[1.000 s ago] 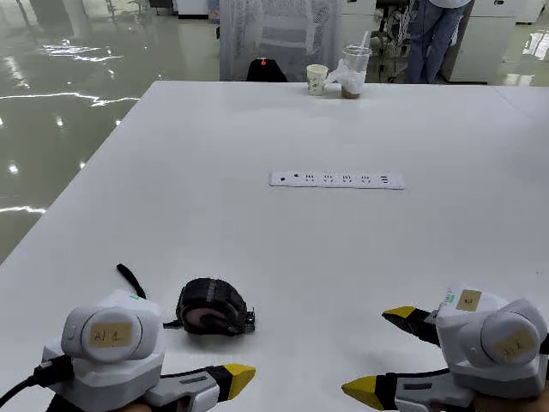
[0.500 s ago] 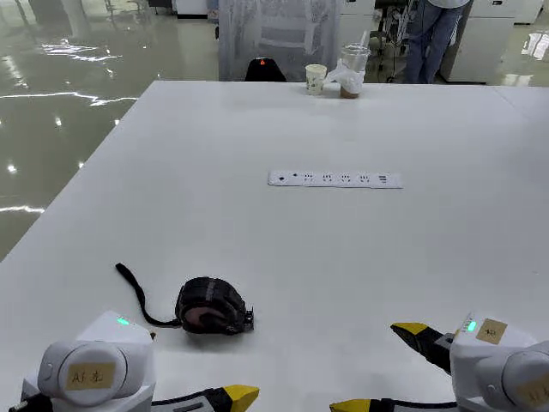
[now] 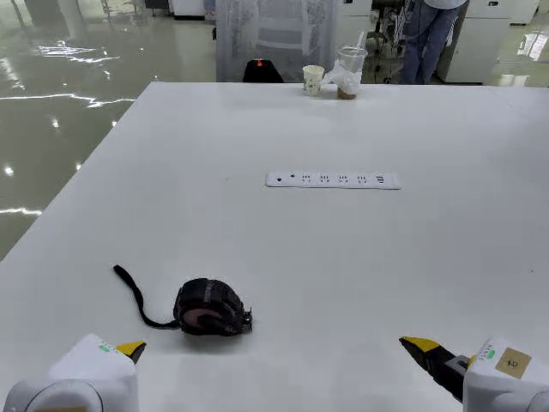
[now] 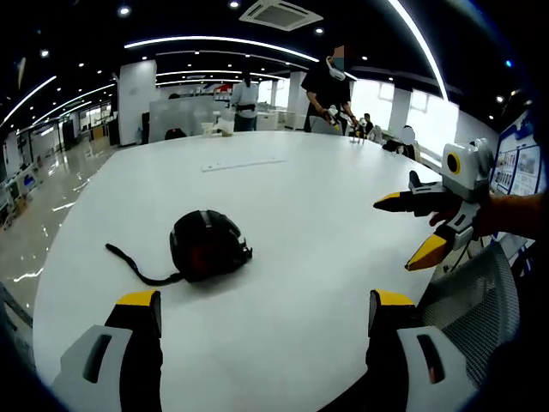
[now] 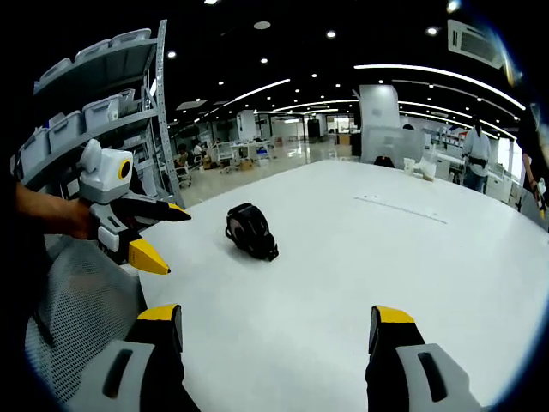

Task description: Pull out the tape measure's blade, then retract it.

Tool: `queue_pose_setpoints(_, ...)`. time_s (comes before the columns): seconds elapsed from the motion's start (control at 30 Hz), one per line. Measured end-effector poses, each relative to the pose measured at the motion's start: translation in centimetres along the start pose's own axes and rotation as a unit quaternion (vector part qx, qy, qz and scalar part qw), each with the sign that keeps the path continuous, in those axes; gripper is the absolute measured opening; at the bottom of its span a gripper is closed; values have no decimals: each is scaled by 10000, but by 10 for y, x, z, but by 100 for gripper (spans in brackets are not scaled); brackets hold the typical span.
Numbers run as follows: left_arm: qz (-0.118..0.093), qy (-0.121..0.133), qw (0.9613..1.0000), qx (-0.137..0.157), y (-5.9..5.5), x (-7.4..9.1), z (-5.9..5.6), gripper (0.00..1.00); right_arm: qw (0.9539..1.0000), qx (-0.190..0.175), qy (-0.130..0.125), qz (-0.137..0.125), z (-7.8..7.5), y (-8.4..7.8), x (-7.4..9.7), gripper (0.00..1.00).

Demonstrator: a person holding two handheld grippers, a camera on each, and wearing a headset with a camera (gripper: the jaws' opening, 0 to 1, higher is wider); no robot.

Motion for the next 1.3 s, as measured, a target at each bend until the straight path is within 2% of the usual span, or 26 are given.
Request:
queue_pose_setpoints(0.17, -61, -94, 9999, -35, 0, 1, -5, 99, 9998, -121, -143, -51, 3, -1, 4, 97)
queue_pose_setpoints(0.4, -109, -114, 9999, -63, 2, 1, -10, 99, 9993, -273, -249, -3, 8, -3, 10, 99)
queue_pose_setpoints(0.63, -136, -121, 9997, -138, 2, 4, -14, 99, 9985, -384, -354, -133, 9, -2, 16, 99)
queue_pose_setpoints(0.87, -155, -151, 9996, -160, 0, 8, -15, 99, 9984, -372, -405, -158, 9, -2, 17, 99)
queue_pose_setpoints(1.0, -245, -141, 9995, -136, 2, 11, -13, 99, 9981, -377, -461, -169, 7, -2, 18, 99)
queue_pose_setpoints(1.3, -224, -155, 9995, -168, 1, 13, -15, 99, 9981, -323, -491, -193, 7, -1, 19, 99)
Point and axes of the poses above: the centre of the closed fingertips' face, and the gripper's own axes: x roughly backward along the fingers, z roughly to its left, y roughly out of its top, the point moved 7 cm from there along x, roughly backward along the fingers, and after that the axes turned 15 degrees about -y, right-handed, at the moved point
